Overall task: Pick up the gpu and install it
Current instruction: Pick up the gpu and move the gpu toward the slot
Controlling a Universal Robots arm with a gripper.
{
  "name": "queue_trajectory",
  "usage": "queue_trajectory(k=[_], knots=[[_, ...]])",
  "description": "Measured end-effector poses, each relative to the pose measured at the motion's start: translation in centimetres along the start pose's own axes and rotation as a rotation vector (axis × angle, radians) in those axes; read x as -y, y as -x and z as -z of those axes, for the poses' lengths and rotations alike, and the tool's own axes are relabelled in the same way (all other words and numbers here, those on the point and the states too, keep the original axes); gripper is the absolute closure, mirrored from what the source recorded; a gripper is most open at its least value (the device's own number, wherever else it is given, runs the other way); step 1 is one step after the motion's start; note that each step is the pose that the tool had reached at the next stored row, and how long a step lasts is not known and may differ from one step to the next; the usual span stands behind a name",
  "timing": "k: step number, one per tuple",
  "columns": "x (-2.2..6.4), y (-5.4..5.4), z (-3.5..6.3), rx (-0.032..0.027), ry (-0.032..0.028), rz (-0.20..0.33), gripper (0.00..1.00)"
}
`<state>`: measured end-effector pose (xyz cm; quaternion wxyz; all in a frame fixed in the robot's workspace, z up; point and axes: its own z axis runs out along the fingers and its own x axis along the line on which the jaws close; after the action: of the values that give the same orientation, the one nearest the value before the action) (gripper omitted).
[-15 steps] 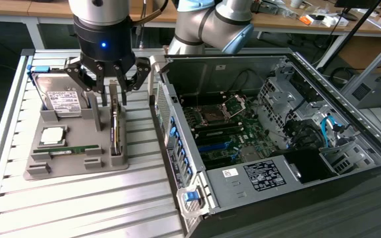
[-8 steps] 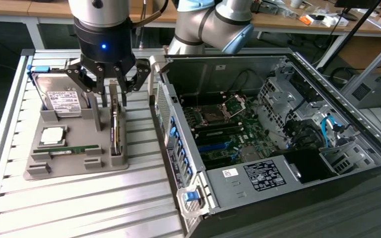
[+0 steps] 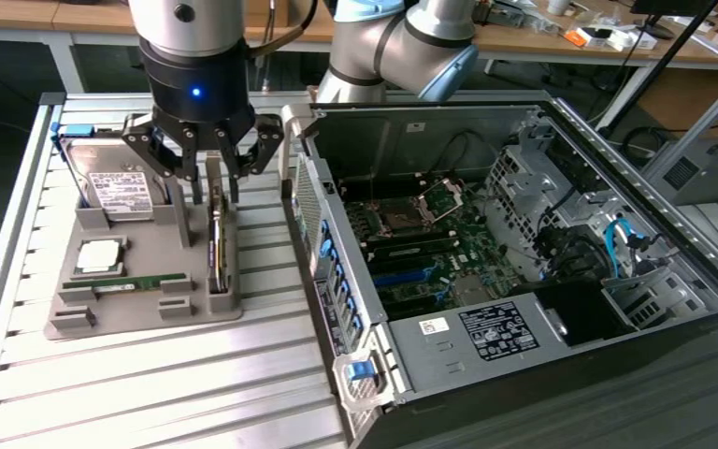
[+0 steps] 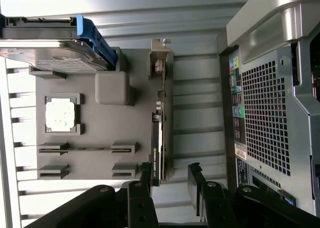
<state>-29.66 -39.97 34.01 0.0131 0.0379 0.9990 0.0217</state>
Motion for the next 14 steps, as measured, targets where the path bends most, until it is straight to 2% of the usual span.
queue_trajectory(k=[14], knots=[[0.03,-0.02,-0.60,0.0000,0.0000,0.000,0.58]])
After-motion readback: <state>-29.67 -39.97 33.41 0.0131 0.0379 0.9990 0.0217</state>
